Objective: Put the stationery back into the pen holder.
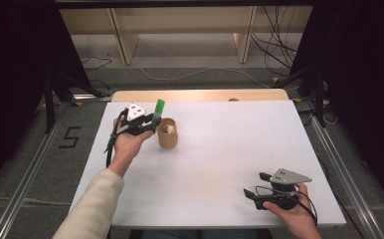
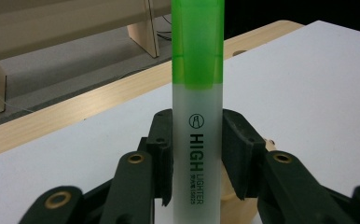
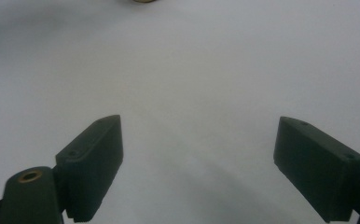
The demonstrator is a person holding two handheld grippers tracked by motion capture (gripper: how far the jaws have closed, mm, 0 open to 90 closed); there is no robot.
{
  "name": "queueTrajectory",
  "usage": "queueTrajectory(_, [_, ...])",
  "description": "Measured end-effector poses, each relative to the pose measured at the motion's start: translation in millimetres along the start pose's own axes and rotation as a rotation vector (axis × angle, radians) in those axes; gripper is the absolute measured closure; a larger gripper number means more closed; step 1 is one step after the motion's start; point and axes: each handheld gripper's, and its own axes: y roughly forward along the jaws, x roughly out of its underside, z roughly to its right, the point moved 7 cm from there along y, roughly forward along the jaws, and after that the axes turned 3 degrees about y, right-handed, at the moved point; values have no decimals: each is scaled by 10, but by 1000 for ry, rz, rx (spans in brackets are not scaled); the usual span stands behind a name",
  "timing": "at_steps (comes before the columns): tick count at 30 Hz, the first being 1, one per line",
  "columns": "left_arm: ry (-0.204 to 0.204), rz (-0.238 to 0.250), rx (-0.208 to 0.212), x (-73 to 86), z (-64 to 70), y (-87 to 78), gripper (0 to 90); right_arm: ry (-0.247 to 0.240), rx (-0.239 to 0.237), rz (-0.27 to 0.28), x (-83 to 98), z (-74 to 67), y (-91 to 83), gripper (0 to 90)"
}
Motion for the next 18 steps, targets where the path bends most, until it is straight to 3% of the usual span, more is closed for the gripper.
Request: queueTrajectory(18, [-15,2,5,-39,-4,79,663,3,1,-2,2,2,-3,166])
